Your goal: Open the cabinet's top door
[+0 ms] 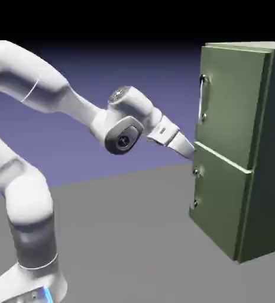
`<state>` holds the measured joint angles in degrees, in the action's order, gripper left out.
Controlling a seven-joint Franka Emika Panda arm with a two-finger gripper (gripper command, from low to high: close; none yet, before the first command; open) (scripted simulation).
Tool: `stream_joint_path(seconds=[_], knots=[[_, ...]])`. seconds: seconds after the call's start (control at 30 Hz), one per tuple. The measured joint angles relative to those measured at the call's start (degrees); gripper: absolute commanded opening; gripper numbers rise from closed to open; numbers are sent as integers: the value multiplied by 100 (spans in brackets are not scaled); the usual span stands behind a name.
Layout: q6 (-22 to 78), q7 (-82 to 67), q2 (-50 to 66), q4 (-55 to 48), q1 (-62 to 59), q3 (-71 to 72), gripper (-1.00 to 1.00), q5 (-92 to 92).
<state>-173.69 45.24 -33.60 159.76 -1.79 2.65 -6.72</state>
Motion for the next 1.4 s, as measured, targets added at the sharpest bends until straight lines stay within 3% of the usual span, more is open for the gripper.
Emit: stream_joint_path(seconds=[1.4], knots=[[488,4327,-1471,-1932,-3863,4129,100,-10467]])
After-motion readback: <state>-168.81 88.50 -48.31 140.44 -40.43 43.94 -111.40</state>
